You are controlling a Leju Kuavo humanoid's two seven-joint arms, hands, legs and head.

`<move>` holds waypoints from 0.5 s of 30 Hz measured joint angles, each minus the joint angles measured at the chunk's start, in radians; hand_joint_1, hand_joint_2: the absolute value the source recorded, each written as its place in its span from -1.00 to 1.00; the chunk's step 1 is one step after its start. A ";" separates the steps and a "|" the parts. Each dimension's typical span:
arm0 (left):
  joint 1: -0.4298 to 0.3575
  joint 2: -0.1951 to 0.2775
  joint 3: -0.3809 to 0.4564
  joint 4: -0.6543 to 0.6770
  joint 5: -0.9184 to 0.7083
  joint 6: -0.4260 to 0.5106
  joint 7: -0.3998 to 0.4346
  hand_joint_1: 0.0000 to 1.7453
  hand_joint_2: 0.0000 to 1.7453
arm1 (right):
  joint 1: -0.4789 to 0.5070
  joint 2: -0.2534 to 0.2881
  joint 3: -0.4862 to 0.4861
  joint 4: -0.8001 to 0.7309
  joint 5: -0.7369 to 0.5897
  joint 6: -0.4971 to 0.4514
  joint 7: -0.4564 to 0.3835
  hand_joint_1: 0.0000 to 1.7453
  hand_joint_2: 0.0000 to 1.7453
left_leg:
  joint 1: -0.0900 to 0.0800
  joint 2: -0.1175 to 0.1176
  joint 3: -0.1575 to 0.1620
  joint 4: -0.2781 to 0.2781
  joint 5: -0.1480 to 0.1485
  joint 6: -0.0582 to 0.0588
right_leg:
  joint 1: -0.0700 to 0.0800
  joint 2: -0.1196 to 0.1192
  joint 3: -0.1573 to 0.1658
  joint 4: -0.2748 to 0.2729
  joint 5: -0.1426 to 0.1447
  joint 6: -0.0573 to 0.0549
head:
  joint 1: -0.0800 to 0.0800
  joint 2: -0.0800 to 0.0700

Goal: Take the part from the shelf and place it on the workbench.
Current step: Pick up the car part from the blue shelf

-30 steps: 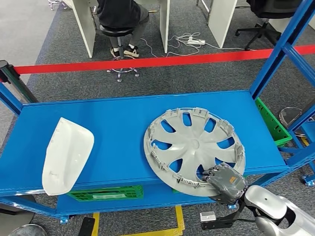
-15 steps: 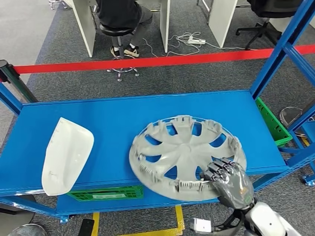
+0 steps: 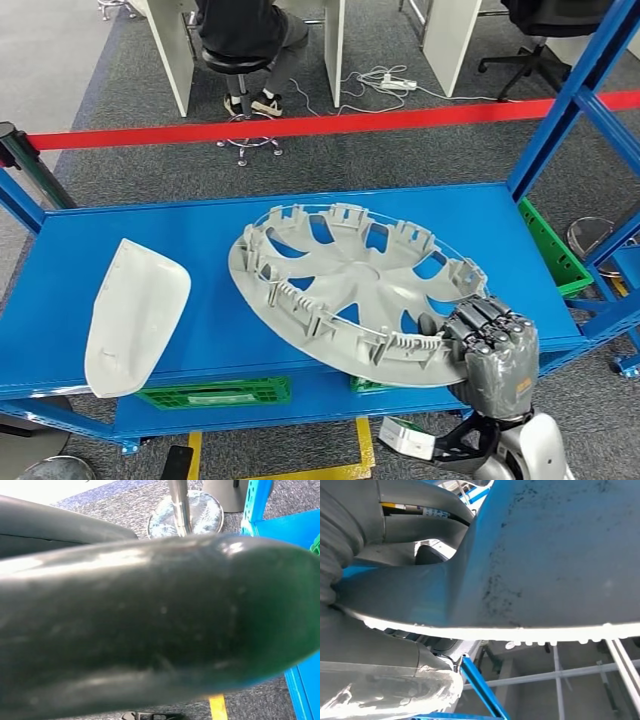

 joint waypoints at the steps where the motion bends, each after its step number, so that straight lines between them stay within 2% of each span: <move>1: 0.000 0.000 0.000 0.000 0.000 0.000 0.000 -1.00 -1.00 | 0.000 0.006 -0.004 0.000 -0.004 0.000 -0.005 1.00 1.00 | 0.000 0.000 0.000 0.000 0.000 0.000 | 0.000 0.000 0.000 0.000 0.000 0.000 | 0.000 0.000; 11: 0.000 0.000 0.000 0.000 0.000 0.001 0.000 -1.00 -1.00 | -0.002 0.035 -0.026 0.000 -0.040 0.000 -0.032 1.00 1.00 | 0.000 0.000 0.000 0.000 0.000 0.000 | 0.000 0.000 -0.001 0.000 0.000 0.000 | 0.000 0.000; 15: 0.000 0.000 0.001 0.000 0.000 0.001 0.000 -1.00 -1.00 | -0.002 0.036 -0.027 0.002 -0.110 0.000 -0.043 1.00 1.00 | 0.000 0.000 0.000 0.000 0.000 0.000 | 0.000 0.000 0.000 0.000 0.000 0.000 | 0.000 0.000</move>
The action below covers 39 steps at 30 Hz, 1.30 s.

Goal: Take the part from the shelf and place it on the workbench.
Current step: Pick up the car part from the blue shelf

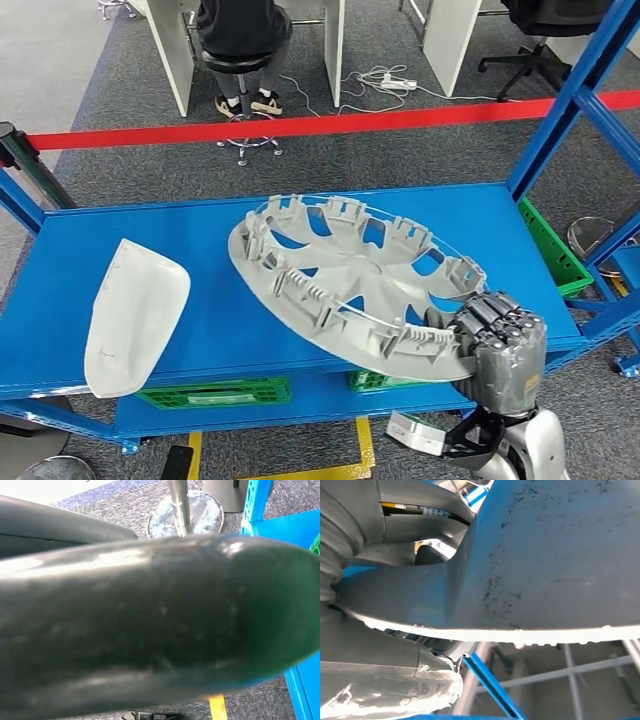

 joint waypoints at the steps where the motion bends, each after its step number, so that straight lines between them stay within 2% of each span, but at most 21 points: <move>1: 0.000 0.000 0.000 0.000 0.000 0.000 0.000 -1.00 -1.00 | -0.002 0.000 0.003 0.002 -0.028 0.000 -0.004 1.00 1.00 | 0.000 0.000 0.000 0.000 0.000 0.000 | 0.000 0.000 0.000 0.000 0.000 0.000 | 0.000 0.000; 5: -0.001 0.000 0.001 0.000 -0.006 -0.019 -0.018 -1.00 -1.00 | -0.030 0.003 0.049 0.025 -0.083 0.000 -0.030 1.00 1.00 | 0.000 0.000 0.000 0.000 0.000 0.000 | 0.000 0.001 0.000 0.000 0.000 0.000 | 0.000 0.000; 9: -0.003 0.000 -0.001 0.000 -0.016 -0.057 -0.054 -1.00 1.00 | -0.050 0.040 0.089 0.042 -0.060 0.000 -0.106 1.00 1.00 | 0.000 0.000 0.000 0.000 0.000 0.000 | 0.000 0.000 -0.001 0.001 0.000 0.000 | 0.000 0.000; 13: -0.005 0.001 -0.002 0.000 -0.021 -0.085 -0.081 -1.00 1.00 | -0.051 0.101 0.094 0.045 -0.063 0.000 -0.206 1.00 1.00 | 0.001 0.000 0.000 0.000 0.000 0.000 | 0.001 0.000 -0.001 0.001 -0.001 -0.001 | 0.000 0.000; 18: -0.005 0.005 -0.003 0.000 -0.021 -0.108 -0.090 -1.00 1.00 | -0.051 0.150 0.094 0.045 -0.063 0.000 -0.233 1.00 1.00 | 0.001 0.000 0.000 0.000 0.000 -0.001 | 0.001 0.000 -0.001 0.001 -0.001 -0.001 | 0.000 0.000; 23: -0.005 0.008 -0.003 0.000 -0.019 -0.099 -0.085 -1.00 1.00 | -0.050 0.165 0.092 0.045 -0.069 0.000 -0.236 1.00 1.00 | 0.001 0.000 0.000 0.000 0.000 0.000 | 0.000 0.000 -0.001 0.001 -0.001 -0.001 | 0.000 0.000; 30: -0.005 0.004 -0.002 0.000 -0.013 -0.016 -0.030 -1.00 1.00 | -0.048 0.174 0.091 0.045 -0.071 0.000 -0.236 1.00 1.00 | 0.001 0.000 0.000 0.000 0.000 -0.001 | 0.000 0.000 -0.001 0.001 -0.001 -0.001 | 0.000 0.000; 39: -0.005 0.001 -0.001 0.000 -0.013 0.006 -0.016 -1.00 1.00 | -0.041 0.181 0.078 0.043 -0.080 0.000 -0.246 1.00 1.00 | 0.001 0.000 0.000 0.000 0.000 -0.001 | 0.001 0.000 -0.001 0.001 -0.001 -0.001 | 0.000 0.000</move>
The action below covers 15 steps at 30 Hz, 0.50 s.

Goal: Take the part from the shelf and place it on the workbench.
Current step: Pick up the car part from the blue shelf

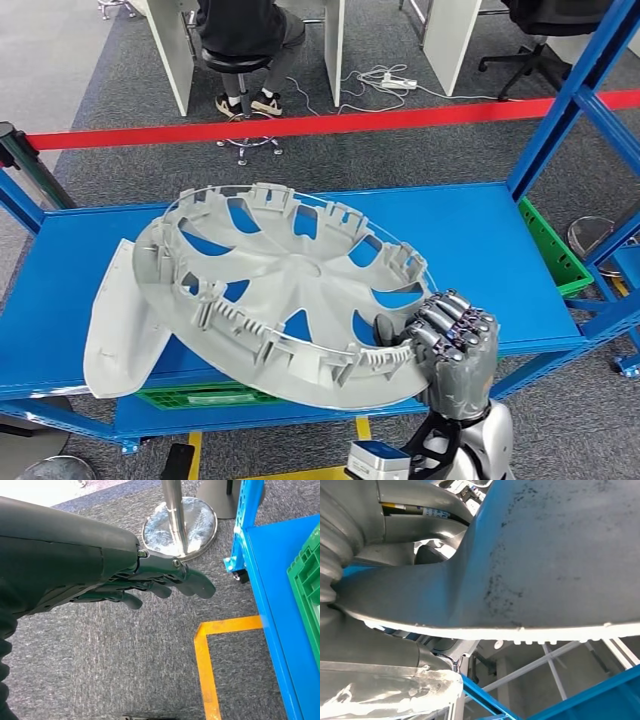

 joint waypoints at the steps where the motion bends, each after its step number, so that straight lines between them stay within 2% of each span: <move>1: 0.000 0.000 0.000 0.000 0.000 0.000 0.000 -1.00 1.00 | 0.001 0.001 -0.002 -0.001 -0.001 0.000 0.000 1.00 1.00 | 0.000 0.000 0.000 0.000 0.000 0.000 | 0.000 0.000 0.000 0.000 0.000 0.000 | 0.000 0.000; 7: 0.000 0.000 0.000 0.000 0.001 0.001 0.001 -1.00 1.00 | 0.005 0.003 -0.008 -0.001 -0.043 0.000 0.023 1.00 1.00 | 0.000 0.000 0.000 0.000 0.000 0.000 | 0.000 0.000 0.000 0.000 0.000 0.000 | 0.000 0.000; 15: 0.000 0.000 0.003 0.000 0.007 0.001 0.000 -1.00 1.00 | -0.008 -0.031 0.039 0.001 -0.130 0.000 0.093 1.00 1.00 | 0.000 0.000 0.000 0.000 0.000 0.000 | 0.000 0.000 0.000 0.000 0.000 0.000 | 0.000 0.000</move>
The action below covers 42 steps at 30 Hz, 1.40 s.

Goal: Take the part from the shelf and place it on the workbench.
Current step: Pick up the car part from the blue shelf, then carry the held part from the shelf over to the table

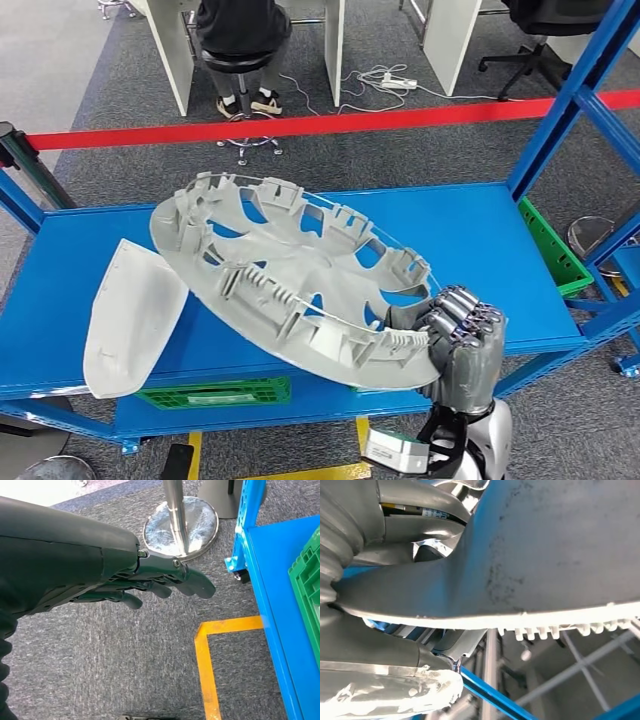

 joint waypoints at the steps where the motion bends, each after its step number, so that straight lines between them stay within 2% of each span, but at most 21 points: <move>1: 0.000 0.000 0.000 0.000 0.002 0.000 0.000 -1.00 1.00 | -0.003 -0.008 0.009 0.000 -0.009 0.000 0.009 1.00 1.00 | 0.000 0.000 0.000 0.000 0.000 0.000 | 0.000 0.000 0.000 0.000 0.000 0.000 | 0.000 0.000; 12: 0.002 0.000 0.003 0.000 0.009 0.000 -0.002 -1.00 1.00 | -0.020 -0.059 0.044 0.011 -0.001 0.003 0.083 1.00 1.00 | 0.000 0.000 0.000 0.000 0.000 0.000 | 0.000 0.000 0.000 0.000 0.000 0.000 | 0.000 0.000; 17: 0.006 0.000 0.006 0.000 0.008 -0.001 -0.002 -1.00 1.00 | 0.005 -0.052 0.020 0.012 0.066 0.001 0.025 1.00 1.00 | 0.000 0.000 0.000 0.000 0.000 0.000 | 0.000 0.000 0.000 0.000 0.000 0.000 | 0.000 0.000; 25: 0.006 -0.001 0.011 0.000 0.007 -0.002 -0.002 -1.00 1.00 | 0.028 -0.018 -0.034 0.006 0.117 0.000 -0.015 1.00 1.00 | -0.001 0.000 -0.001 0.001 -0.001 0.001 | -0.001 0.000 0.000 -0.001 0.000 0.001 | 0.000 0.000; 31: 0.007 0.000 0.018 0.000 0.009 -0.002 -0.002 -1.00 1.00 | 0.025 -0.014 -0.033 0.011 0.010 0.000 0.028 1.00 1.00 | -0.008 0.000 -0.002 0.004 -0.003 0.006 | -0.008 0.000 0.000 -0.002 0.003 0.007 | 0.000 0.000; 34: 0.008 0.000 0.019 0.000 0.009 -0.001 -0.002 -1.00 1.00 | 0.020 -0.018 -0.021 0.014 -0.006 0.000 0.042 1.00 1.00 | -0.006 0.000 0.001 -0.005 0.004 0.017 | -0.010 0.000 -0.003 -0.001 0.001 0.016 | 0.000 0.000; 36: 0.008 0.000 0.020 0.000 0.010 -0.001 -0.002 -1.00 1.00 | 0.018 -0.022 -0.018 0.015 -0.014 0.000 0.047 1.00 1.00 | -0.001 0.001 0.005 -0.015 0.011 0.026 | -0.009 0.000 -0.030 0.055 -0.038 0.017 | 0.002 0.000; 38: 0.010 -0.001 0.021 0.000 0.012 -0.001 -0.002 -1.00 1.00 | 0.015 -0.033 -0.007 0.016 -0.040 0.001 0.060 1.00 1.00 | -0.002 0.001 0.005 -0.016 0.011 0.030 | -0.008 0.000 -0.089 0.185 -0.104 0.016 | 0.003 0.000; 39: 0.011 -0.002 0.022 0.000 0.014 -0.001 -0.002 -1.00 1.00 | 0.014 -0.041 0.001 0.017 -0.058 0.002 0.069 1.00 1.00 | -0.003 0.001 0.005 -0.016 0.011 0.030 | -0.008 0.000 -0.118 0.245 -0.127 0.015 | 0.003 0.000; 40: 0.012 -0.002 0.023 0.000 0.016 -0.001 -0.002 -1.00 1.00 | 0.013 -0.050 0.010 0.019 -0.077 0.002 0.078 1.00 1.00 | -0.004 0.001 0.005 -0.016 0.010 0.030 | -0.008 0.000 -0.133 0.277 -0.132 0.015 | 0.003 0.000; 41: 0.013 -0.002 0.025 0.000 0.017 -0.001 -0.002 -1.00 1.00 | 0.012 -0.058 0.019 0.021 -0.092 0.003 0.085 1.00 1.00 | -0.004 0.001 0.005 -0.015 0.010 0.029 | -0.008 0.000 -0.130 0.271 -0.118 0.014 | 0.003 0.000; 42: 0.014 -0.002 0.025 0.000 0.018 -0.001 -0.002 -1.00 1.00 | 0.011 -0.064 0.027 0.022 -0.103 0.004 0.089 1.00 1.00 | -0.004 0.000 0.006 -0.015 0.009 0.027 | -0.008 0.000 -0.106 0.225 -0.088 0.012 | 0.003 0.000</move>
